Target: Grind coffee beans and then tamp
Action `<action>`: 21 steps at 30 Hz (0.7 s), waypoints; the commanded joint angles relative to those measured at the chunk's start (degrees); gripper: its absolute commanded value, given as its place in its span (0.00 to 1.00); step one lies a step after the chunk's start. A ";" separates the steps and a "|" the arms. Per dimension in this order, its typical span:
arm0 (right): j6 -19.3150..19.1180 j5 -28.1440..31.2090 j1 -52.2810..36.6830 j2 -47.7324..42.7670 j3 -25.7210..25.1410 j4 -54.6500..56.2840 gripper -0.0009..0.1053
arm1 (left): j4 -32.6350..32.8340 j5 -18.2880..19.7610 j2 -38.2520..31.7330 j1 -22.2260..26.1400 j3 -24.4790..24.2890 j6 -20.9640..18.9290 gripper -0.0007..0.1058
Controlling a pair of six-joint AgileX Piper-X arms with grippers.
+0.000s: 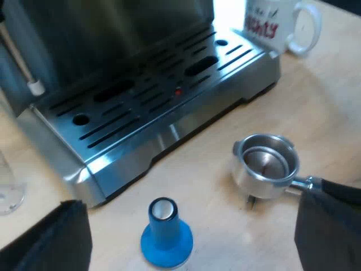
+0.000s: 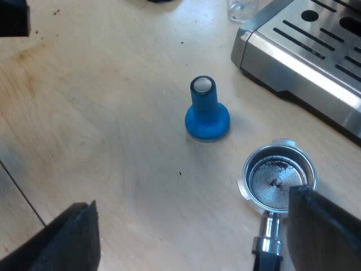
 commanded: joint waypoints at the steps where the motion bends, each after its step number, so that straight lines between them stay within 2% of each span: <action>1: -1.12 -0.55 -0.23 -0.02 -0.40 -0.47 0.66 | 0.15 -1.10 1.67 -0.36 -0.26 0.24 0.71; 10: -1.12 -0.55 -0.23 -0.02 -0.40 -0.47 0.66 | -0.67 -1.76 11.01 -0.36 -0.26 0.24 0.71; 14: -1.12 -0.55 -0.23 -0.02 -0.40 -0.47 0.66 | -2.26 -0.06 14.80 -0.36 -0.26 0.24 0.71; 21: -0.90 -0.55 -0.23 -0.02 -0.40 -0.47 0.66 | -5.44 -0.04 22.32 -0.36 -0.26 0.24 0.71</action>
